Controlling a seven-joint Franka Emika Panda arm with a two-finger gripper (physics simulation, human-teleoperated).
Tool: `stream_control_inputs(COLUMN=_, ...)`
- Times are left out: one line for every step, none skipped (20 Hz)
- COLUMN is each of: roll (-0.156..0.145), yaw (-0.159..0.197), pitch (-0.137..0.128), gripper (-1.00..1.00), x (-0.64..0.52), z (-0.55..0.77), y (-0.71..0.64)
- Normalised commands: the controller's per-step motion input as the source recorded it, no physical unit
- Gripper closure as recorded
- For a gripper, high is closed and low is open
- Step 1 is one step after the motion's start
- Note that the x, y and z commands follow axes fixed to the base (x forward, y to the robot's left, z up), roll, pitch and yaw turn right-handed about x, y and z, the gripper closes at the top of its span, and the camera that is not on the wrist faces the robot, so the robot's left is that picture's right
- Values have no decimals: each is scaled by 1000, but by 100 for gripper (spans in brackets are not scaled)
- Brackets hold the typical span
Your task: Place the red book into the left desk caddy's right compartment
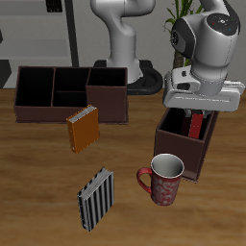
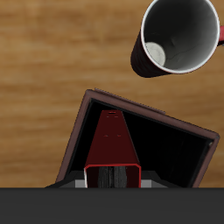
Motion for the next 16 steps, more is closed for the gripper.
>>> stream_control_inputs(roll=-10, yaw=-8, pitch=40, gripper=100, x=94, z=-264, y=-17)
stream_control_inputs(roll=7, yaw=17, pitch=21, gripper=100, x=43, z=-274, y=-33)
stream_control_inputs(roll=30, yaw=-9, pitch=64, gripper=100, x=100, z=-321, y=50)
stream_control_inputs(roll=0, yaw=0, pitch=0, gripper=100, x=0, z=0, y=0)
stream_control_inputs(roll=-14, yaw=-21, pitch=99, gripper=100, x=179, z=-514, y=-69)
stream_control_inputs(roll=2, yaw=0, pitch=76, gripper=100, x=84, z=-202, y=-21)
stream_control_inputs(roll=-44, yaw=-24, pitch=46, gripper=-100, x=54, z=-208, y=-98)
stream_control_inputs(roll=10, yaw=-28, pitch=48, gripper=-100, x=79, z=-218, y=-49)
stream_control_inputs(roll=1, yaw=2, pitch=31, gripper=-100, x=158, z=-218, y=-80)
stream_control_inputs(roll=10, yaw=-29, pitch=31, gripper=-100, x=53, z=-181, y=-77)
stream_control_inputs(roll=18, yaw=-16, pitch=35, gripper=-100, x=83, z=-172, y=-35)
stream_control_inputs(roll=-31, yaw=-23, pitch=33, gripper=-100, x=77, z=-163, y=-119)
stream_control_inputs(roll=-14, yaw=-8, pitch=-2, gripper=-100, x=17, z=-82, y=-44)
stream_control_inputs(roll=31, yaw=-6, pitch=22, gripper=-100, x=19, z=-128, y=-11)
stream_control_inputs(roll=21, yaw=-3, pitch=15, gripper=-100, x=16, z=-56, y=-9)
stream_control_inputs(roll=-21, yaw=-9, pitch=-15, gripper=-100, x=15, z=1, y=-69)
